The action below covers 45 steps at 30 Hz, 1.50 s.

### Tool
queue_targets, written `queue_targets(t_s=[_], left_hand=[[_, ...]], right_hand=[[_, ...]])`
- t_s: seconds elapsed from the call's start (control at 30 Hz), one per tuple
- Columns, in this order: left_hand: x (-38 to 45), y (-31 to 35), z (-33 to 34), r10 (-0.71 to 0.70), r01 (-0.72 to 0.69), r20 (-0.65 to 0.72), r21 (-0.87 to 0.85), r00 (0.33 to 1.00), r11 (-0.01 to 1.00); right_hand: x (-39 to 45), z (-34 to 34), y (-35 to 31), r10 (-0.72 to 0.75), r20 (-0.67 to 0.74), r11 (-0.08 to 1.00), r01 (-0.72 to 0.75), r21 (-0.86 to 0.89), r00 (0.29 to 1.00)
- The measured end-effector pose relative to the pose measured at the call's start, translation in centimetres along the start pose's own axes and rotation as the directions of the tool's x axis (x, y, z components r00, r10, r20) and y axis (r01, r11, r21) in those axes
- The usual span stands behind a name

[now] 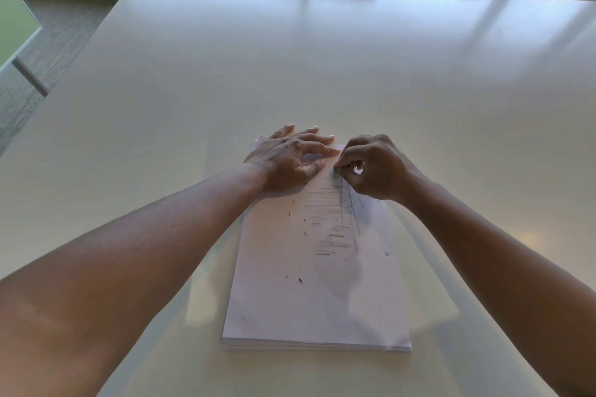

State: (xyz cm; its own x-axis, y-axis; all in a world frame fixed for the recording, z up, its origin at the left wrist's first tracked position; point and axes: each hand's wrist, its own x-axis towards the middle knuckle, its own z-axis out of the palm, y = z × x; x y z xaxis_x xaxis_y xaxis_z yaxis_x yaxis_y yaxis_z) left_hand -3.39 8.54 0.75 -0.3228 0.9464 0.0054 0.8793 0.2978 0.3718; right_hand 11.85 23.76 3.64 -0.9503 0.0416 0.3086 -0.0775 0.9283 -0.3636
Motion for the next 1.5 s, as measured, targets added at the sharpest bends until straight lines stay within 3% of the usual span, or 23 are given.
queue_targets(t_s=[0.1, 0.3, 0.53, 0.77, 0.93, 1.2, 1.37, 1.5], left_hand=[[0.1, -0.3, 0.2, 0.002, -0.002, 0.0, 0.003, 1.0, 1.0], [0.3, -0.4, 0.3, -0.019, 0.019, 0.001, 0.014, 1.0, 1.0], [0.1, -0.1, 0.0, -0.041, 0.041, -0.009, -0.005, 0.999, 0.999], [0.1, -0.2, 0.1, -0.039, 0.039, 0.003, -0.005, 0.999, 0.999], [-0.1, 0.1, -0.2, -0.035, 0.034, 0.006, 0.006, 0.999, 0.999], [-0.1, 0.3, -0.4, -0.026, 0.026, 0.017, 0.008, 1.0, 1.0], [-0.4, 0.8, -0.9, -0.038, 0.038, 0.036, -0.009, 0.999, 0.999], [-0.5, 1.0, -1.0, -0.067, 0.068, 0.036, -0.003, 0.997, 0.998]], right_hand=[[0.0, -0.1, 0.3, 0.027, -0.011, 1.0, -0.027, -0.007, 1.0], [-1.1, -1.0, -1.0, -0.096, 0.16, 0.992, 0.081, 0.097, 0.982], [0.3, 0.3, -0.3, 0.023, 0.013, 1.0, -0.023, -0.018, 1.0], [-0.7, -0.7, -0.6, -0.032, 0.16, 0.999, 0.028, 0.027, 0.987], [0.0, -0.2, -0.2, 0.014, 0.062, 1.0, -0.013, -0.015, 0.998], [-0.7, -1.1, 0.1, -0.015, 0.192, 1.0, 0.014, 0.006, 0.981], [0.2, 0.0, 0.3, -0.048, 0.069, 0.997, 0.052, -0.052, 0.996], [0.6, -0.2, 0.6, -0.071, 0.093, 0.995, 0.077, -0.058, 0.993]])
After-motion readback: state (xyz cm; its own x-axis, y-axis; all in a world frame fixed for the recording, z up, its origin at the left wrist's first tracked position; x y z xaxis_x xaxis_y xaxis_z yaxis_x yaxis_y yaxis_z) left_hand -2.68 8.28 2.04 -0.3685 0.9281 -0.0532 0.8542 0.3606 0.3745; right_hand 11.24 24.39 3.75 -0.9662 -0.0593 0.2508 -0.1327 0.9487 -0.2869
